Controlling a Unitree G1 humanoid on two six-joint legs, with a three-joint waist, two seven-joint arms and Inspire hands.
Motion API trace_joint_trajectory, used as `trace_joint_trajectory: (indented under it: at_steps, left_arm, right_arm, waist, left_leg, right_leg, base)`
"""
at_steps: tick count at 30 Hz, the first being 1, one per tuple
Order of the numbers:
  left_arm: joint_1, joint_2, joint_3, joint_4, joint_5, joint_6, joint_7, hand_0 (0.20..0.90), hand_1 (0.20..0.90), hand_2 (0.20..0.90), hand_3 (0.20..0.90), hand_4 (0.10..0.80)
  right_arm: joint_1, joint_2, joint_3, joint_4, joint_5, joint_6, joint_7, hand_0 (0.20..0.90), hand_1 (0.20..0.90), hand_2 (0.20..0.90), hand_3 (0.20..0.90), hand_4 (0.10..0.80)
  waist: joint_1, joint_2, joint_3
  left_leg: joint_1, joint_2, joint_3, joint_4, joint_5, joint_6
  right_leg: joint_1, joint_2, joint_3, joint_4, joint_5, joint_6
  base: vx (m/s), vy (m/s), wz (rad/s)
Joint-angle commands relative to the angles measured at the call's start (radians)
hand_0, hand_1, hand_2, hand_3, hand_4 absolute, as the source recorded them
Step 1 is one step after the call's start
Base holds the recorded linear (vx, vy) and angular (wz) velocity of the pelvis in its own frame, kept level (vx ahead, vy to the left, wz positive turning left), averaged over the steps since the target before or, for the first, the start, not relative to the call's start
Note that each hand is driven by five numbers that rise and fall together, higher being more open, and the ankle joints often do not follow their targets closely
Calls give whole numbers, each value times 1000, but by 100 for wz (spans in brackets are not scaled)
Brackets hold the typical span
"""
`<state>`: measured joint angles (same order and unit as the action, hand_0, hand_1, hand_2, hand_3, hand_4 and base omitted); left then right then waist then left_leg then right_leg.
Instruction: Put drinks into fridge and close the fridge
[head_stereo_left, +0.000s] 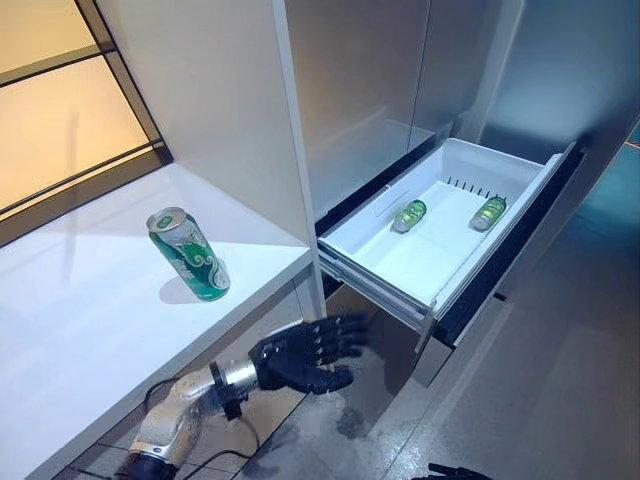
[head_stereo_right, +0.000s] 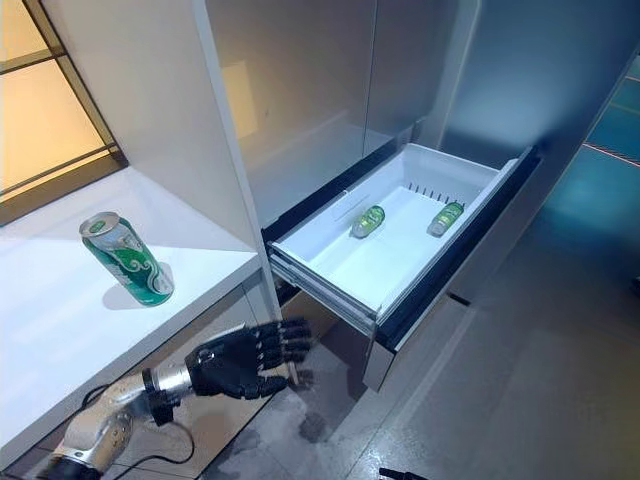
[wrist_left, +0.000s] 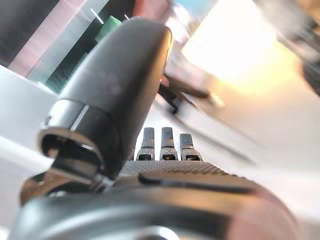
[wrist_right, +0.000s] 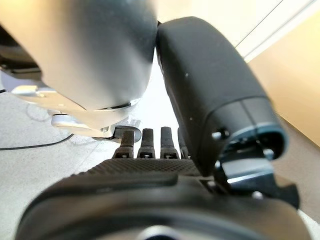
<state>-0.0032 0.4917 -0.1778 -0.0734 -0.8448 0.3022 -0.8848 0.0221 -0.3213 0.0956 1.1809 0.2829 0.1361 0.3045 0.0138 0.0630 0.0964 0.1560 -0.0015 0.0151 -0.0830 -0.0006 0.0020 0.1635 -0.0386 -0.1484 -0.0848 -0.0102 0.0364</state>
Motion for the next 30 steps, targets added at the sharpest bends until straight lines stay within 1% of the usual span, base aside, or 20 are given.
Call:
trace_joint_trajectory:
  at_steps: [1,2,3,5,8,11,13,16,17,19,20,21,23,24,25,27,30]
  left_arm:
    - [-97,-35,71,-147,-275,6,-97,900,900,900,900,800]
    - [-105,-39,83,-186,-347,8,-87,900,900,900,900,800]
    - [-114,-41,94,-213,-412,-11,-68,900,900,900,900,800]
    - [-131,-41,112,-245,-488,-61,-21,900,900,900,900,800]
    - [-151,-32,158,-273,-536,-194,40,900,900,900,900,800]
    - [-163,-6,207,-298,-489,-382,119,900,900,900,900,800]
    - [-174,10,253,-310,-419,-510,204,900,900,900,900,800]
    - [-182,22,306,-302,-343,-622,296,900,900,900,900,800]
    - [-183,30,335,-298,-301,-670,339,900,900,900,900,800]
    - [-186,37,366,-290,-241,-725,408,900,900,900,900,800]
    - [-190,42,387,-283,-168,-764,476,900,900,900,900,800]
    - [-193,47,404,-283,-126,-777,519,900,900,900,900,800]
    - [-194,49,420,-278,-99,-776,548,900,900,900,900,800]
    - [-196,49,428,-273,-65,-779,590,900,900,900,900,800]
    - [-197,54,441,-261,-1,-793,668,900,900,900,900,800]
    - [-196,68,454,-247,75,-800,764,900,900,900,900,800]
    - [-196,87,476,-204,134,-796,856,900,900,900,900,800]
  right_arm:
    - [-5,0,9,65,1,-53,27,900,900,900,900,800]
    - [-2,3,15,75,3,-65,26,900,900,900,900,800]
    - [1,8,20,83,7,-76,24,900,900,900,900,800]
    - [7,14,27,89,13,-89,20,900,900,900,900,800]
    - [14,24,37,97,26,-104,13,900,900,900,900,800]
    - [22,30,38,101,34,-114,8,900,900,900,900,800]
    - [29,37,40,104,37,-122,3,900,900,900,900,800]
    - [37,45,39,111,35,-133,0,900,900,900,900,800]
    - [42,48,38,115,33,-138,0,900,900,900,900,800]
    - [44,53,36,118,32,-143,0,900,900,900,900,800]
    - [44,55,36,117,32,-143,-1,900,900,900,900,800]
    - [44,57,34,115,29,-141,-1,900,900,900,900,800]
    - [42,58,35,117,27,-140,0,900,900,900,900,800]
    - [41,58,34,117,26,-137,0,900,900,900,900,800]
    - [40,58,36,114,25,-133,1,900,900,900,900,800]
    - [39,59,36,110,25,-130,1,900,900,900,900,800]
    - [37,61,40,100,28,-119,-3,900,900,900,900,800]
  waist:
    - [30,-28,-34]
    - [31,-29,-37]
    - [32,-30,-40]
    - [32,-32,-43]
    - [34,-35,-44]
    - [39,-36,-46]
    - [43,-38,-48]
    - [46,-41,-52]
    - [49,-42,-55]
    - [51,-44,-58]
    - [52,-45,-59]
    - [55,-47,-61]
    - [57,-48,-63]
    - [58,-48,-64]
    - [59,-49,-66]
    - [60,-49,-67]
    - [62,-49,-70]
  left_leg:
    - [-32,-42,-9,26,-66,15]
    - [-31,-43,-13,23,-65,13]
    - [-29,-43,-20,19,-65,13]
    - [-27,-44,-27,17,-66,11]
    - [-25,-45,-38,16,-66,9]
    - [-25,-46,-46,16,-65,7]
    - [-34,-48,-52,18,-57,7]
    - [-35,-49,-59,17,-57,7]
    - [-34,-49,-61,16,-57,7]
    - [-34,-49,-64,14,-57,6]
    - [-35,-48,-66,13,-57,6]
    - [-36,-49,-68,13,-57,6]
    - [-37,-49,-70,13,-55,5]
    - [-38,-49,-71,12,-54,5]
    - [-37,-48,-72,11,-54,4]
    - [-37,-50,-74,10,-53,4]
    - [-38,-50,-74,10,-52,4]
  right_leg:
    - [-49,19,-12,77,-66,27]
    - [-47,20,-10,75,-67,25]
    - [-45,21,-9,74,-68,23]
    - [-42,22,-9,71,-69,21]
    - [-38,23,-10,69,-71,17]
    - [-35,25,-13,69,-75,15]
    - [-42,26,-14,71,-70,12]
    - [-43,28,-12,70,-73,10]
    - [-43,29,-12,71,-75,10]
    - [-44,31,-12,71,-77,9]
    - [-44,31,-11,72,-79,8]
    - [-45,32,-11,72,-80,8]
    - [-47,33,-11,74,-81,7]
    - [-47,33,-11,75,-81,7]
    - [-47,34,-11,75,-82,7]
    - [-47,34,-11,75,-82,7]
    - [-47,34,-11,75,-83,8]
  base:
    - [0,0,0]
    - [0,0,0]
    - [26,-24,4]
    - [19,-21,5]
    - [4,-7,1]
    - [0,0,0]
    - [-23,-2,7]
    - [4,-1,5]
    - [0,0,0]
    - [0,0,0]
    - [3,-12,4]
    - [2,-9,3]
    - [0,0,0]
    - [0,0,0]
    - [0,0,0]
    - [0,0,0]
    - [0,0,0]
